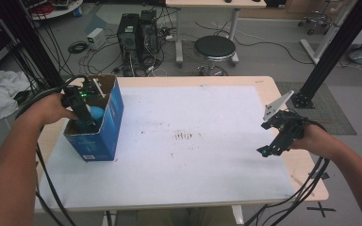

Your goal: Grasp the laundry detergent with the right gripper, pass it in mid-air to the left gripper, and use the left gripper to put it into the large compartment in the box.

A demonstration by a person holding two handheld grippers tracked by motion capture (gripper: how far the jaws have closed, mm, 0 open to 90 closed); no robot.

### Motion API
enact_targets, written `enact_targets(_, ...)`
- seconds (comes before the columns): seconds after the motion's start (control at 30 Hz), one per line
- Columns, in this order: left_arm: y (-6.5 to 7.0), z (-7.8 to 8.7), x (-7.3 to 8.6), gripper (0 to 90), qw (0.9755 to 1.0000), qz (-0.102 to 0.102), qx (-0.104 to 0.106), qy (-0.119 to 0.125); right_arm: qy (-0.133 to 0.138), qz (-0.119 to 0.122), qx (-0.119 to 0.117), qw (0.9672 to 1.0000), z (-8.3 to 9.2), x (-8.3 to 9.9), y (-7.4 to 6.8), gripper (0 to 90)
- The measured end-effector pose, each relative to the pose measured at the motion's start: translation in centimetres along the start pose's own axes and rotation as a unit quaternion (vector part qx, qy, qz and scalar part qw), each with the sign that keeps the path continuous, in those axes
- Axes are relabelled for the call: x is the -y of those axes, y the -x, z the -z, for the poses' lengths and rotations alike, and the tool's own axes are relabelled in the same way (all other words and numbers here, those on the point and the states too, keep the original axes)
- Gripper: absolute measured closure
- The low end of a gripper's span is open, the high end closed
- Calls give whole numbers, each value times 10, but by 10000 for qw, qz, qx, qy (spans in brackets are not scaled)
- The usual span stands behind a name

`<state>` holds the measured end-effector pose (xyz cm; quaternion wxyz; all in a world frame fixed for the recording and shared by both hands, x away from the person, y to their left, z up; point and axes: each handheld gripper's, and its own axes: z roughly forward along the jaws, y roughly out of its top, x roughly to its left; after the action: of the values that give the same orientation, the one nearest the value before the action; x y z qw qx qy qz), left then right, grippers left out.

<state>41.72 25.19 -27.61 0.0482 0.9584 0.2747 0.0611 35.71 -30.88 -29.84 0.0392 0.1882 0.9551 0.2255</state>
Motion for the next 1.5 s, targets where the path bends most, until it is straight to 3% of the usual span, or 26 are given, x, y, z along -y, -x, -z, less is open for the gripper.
enact_targets(0.33,-3,-3,2,376,9999,68,90,39,30,13,13,10000,-1,0,-1,21)
enact_targets(0.4,-4,-1,1,363,9998,165,62,109,23,13,15,10000,-1,0,-2,21)
enact_targets(0.47,-6,5,1,298,9994,282,33,219,21,4,10,10000,-1,0,-2,21)
enact_targets(0.67,-6,23,0,267,9991,250,-78,344,46,43,-4,10000,-2,-3,-3,21)
enact_targets(1.0,-4,49,5,254,9977,412,-271,464,88,79,-6,9999,-1,-6,-6,21)
enact_targets(1.1,0,56,3,253,9984,300,-291,383,94,78,6,9999,0,-6,-6,21)
enact_targets(1.2,4,66,1,254,9978,313,-276,507,104,87,9,9999,1,-7,-6,21)
enact_targets(1.33,8,77,-2,253,9975,400,-344,467,107,100,10,9999,3,-7,-8,21)
enact_targets(1.5,22,96,-10,253,9960,321,-336,766,171,92,43,9998,7,-8,-9,21)
